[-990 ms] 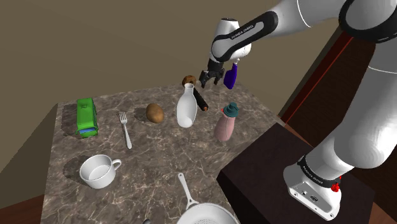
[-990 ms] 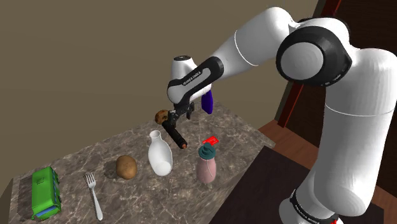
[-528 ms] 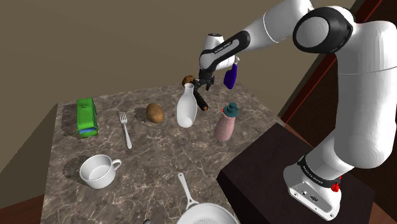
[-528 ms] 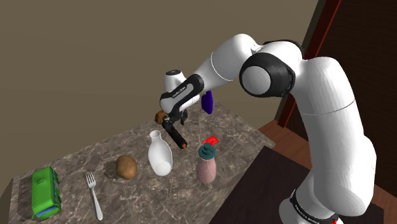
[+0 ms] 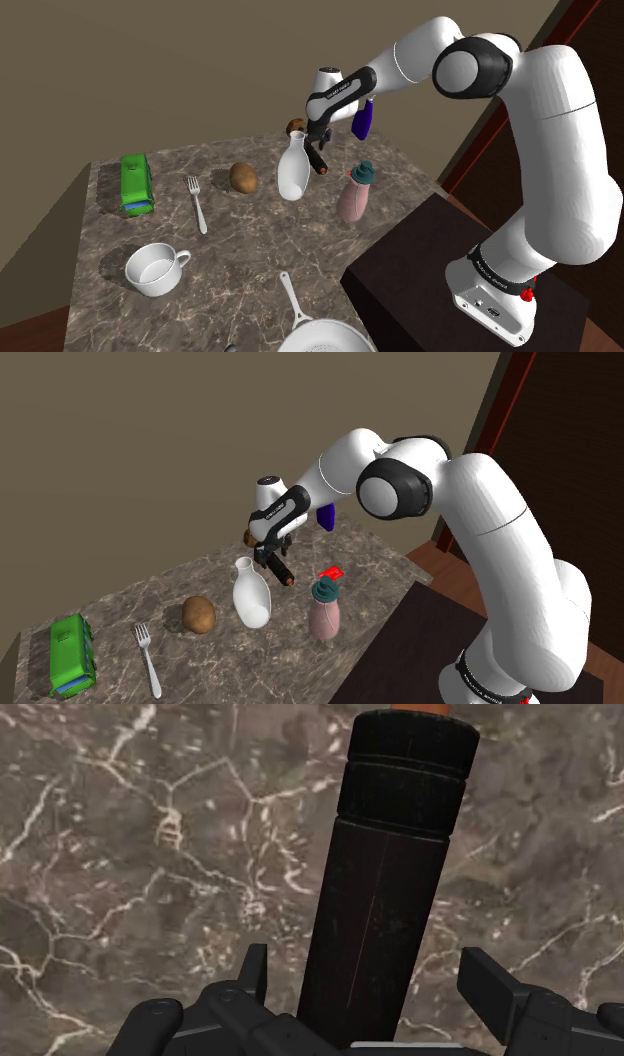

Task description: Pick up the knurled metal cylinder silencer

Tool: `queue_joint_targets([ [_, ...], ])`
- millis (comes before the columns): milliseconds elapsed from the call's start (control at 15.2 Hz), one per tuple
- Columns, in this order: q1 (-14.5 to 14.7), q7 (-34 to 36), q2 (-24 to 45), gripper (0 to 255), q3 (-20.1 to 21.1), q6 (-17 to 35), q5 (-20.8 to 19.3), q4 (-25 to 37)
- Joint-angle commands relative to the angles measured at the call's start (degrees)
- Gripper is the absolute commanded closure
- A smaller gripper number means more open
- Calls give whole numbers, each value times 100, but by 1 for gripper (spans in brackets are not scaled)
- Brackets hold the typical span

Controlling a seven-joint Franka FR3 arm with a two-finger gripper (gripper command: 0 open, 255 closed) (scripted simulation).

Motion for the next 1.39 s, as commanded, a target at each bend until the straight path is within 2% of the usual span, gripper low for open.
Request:
queue_joint_targets([
  [0, 5, 3, 123, 0, 2, 69, 1, 56],
  [198, 4, 1, 222, 0, 3, 130, 2, 94],
  [264, 0, -4, 226, 255, 3, 135, 3, 92],
  [858, 5, 1, 223, 255, 3, 130, 2, 94],
  [1320, 8, 14, -202, 255, -3, -161, -4, -39],
])
